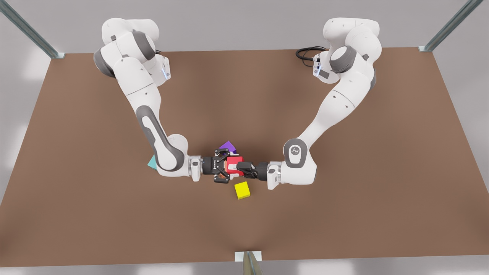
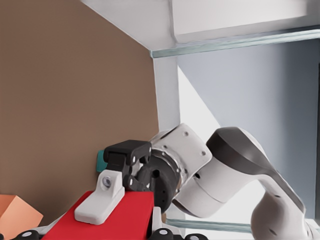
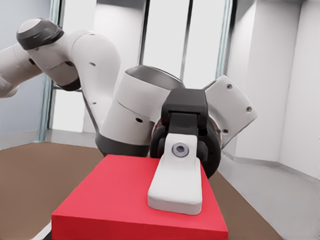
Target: Pick up red wooden cube and pass to hand red wooden cube and place in blue wooden cube
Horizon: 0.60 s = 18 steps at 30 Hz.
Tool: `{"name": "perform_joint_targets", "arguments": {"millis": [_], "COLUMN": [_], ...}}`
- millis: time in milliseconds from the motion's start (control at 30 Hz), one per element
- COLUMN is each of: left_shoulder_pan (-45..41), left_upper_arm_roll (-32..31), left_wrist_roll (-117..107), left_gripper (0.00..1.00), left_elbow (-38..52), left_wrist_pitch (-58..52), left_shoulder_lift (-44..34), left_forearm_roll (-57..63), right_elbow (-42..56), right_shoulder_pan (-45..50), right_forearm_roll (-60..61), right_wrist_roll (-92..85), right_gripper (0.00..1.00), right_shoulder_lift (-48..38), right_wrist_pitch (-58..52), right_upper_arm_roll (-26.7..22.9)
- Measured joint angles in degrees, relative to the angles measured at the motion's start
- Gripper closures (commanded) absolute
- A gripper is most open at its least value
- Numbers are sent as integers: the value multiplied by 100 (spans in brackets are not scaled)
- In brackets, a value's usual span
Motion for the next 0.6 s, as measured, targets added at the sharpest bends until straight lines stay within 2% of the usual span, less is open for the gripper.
{"name": "perform_joint_targets", "arguments": {"millis": [33, 200, 233, 267, 467, 600], "left_shoulder_pan": [0, -1, -4, -4, 70, 790], "left_upper_arm_roll": [-1, -1, -2, -1, -4, -26], "left_wrist_roll": [14, 76, 97, 140, 282, 338], "left_gripper": [44, 44, 18, 0, 0, 0], "left_elbow": [-1, 9, 8, 4, 0, -15], "left_wrist_pitch": [2, 9, 6, -4, -36, -360], "left_shoulder_lift": [0, 21, 29, 34, -2, -109], "left_forearm_roll": [-5, -17, -35, -81, -121, -69], "right_elbow": [9, 55, 56, 57, 58, 31], "right_shoulder_pan": [-6, -27, -29, -33, -78, -183], "right_forearm_roll": [-8, 1, 2, 3, 5, -93], "right_wrist_roll": [-23, -142, -162, -182, -279, -330], "right_gripper": [40, 41, 41, 41, 41, 40], "right_shoulder_lift": [21, 85, 86, 86, 78, 4], "right_wrist_pitch": [24, 111, 121, 129, 143, 113], "right_upper_arm_roll": [21, 85, 86, 86, 92, 81]}}
